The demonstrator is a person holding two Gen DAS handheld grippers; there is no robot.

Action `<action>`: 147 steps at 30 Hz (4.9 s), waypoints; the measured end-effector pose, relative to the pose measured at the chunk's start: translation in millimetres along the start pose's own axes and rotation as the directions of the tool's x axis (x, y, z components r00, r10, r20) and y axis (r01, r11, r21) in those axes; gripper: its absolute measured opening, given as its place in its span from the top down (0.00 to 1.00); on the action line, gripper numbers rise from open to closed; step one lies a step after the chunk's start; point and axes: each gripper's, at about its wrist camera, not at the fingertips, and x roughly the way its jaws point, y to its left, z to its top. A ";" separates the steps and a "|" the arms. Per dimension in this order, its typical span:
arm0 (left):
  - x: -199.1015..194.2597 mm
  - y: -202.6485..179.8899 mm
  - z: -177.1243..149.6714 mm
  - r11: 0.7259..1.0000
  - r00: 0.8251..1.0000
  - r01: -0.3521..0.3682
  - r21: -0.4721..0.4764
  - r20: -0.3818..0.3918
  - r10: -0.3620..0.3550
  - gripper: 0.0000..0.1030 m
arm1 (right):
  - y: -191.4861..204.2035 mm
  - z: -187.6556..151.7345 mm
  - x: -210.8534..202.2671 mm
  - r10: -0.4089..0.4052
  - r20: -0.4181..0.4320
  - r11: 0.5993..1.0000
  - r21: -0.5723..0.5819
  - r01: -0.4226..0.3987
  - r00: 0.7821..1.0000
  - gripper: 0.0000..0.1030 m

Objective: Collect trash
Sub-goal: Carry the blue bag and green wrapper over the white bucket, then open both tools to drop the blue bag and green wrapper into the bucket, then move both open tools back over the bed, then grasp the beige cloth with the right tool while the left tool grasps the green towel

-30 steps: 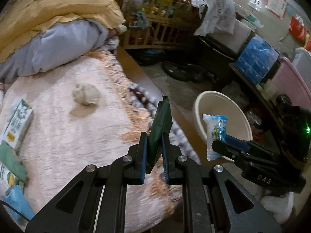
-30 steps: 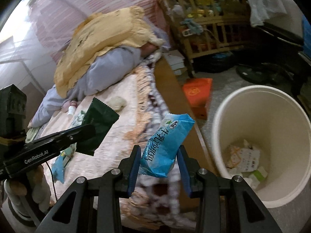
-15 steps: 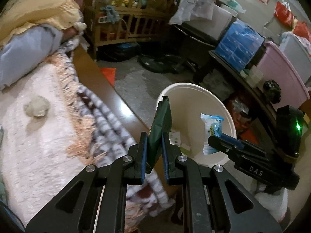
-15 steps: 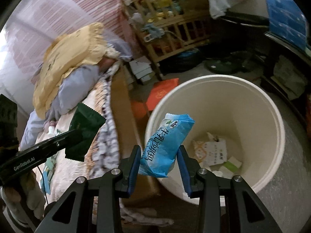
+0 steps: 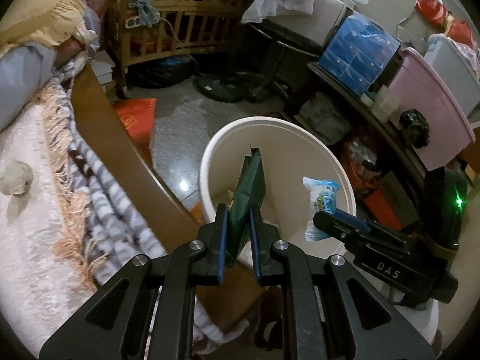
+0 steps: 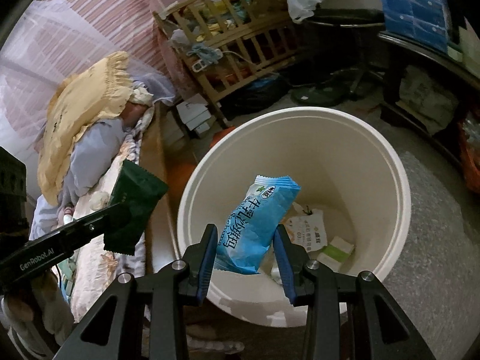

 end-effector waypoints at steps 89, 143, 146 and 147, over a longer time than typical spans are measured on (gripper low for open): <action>-221.6 347.1 -183.4 0.685 0.890 -0.365 -0.630 -0.019 0.456 0.59 | 294.7 -75.5 109.1 0.223 -0.312 0.845 -0.411 -0.343 0.923 0.36; -207.1 313.3 -148.6 0.793 0.888 -0.338 -0.506 0.107 0.447 0.87 | 339.1 -46.7 138.7 0.204 -0.218 0.817 -0.498 -0.289 0.954 0.60; -207.3 302.0 -146.9 0.801 0.887 -0.338 -0.494 0.117 0.446 0.87 | 337.9 -52.1 132.2 0.210 -0.225 0.817 -0.494 -0.297 0.952 0.60; -207.3 298.8 -146.8 0.804 0.887 -0.338 -0.490 0.119 0.446 0.87 | 337.2 -54.4 129.6 0.212 -0.228 0.818 -0.491 -0.300 0.950 0.60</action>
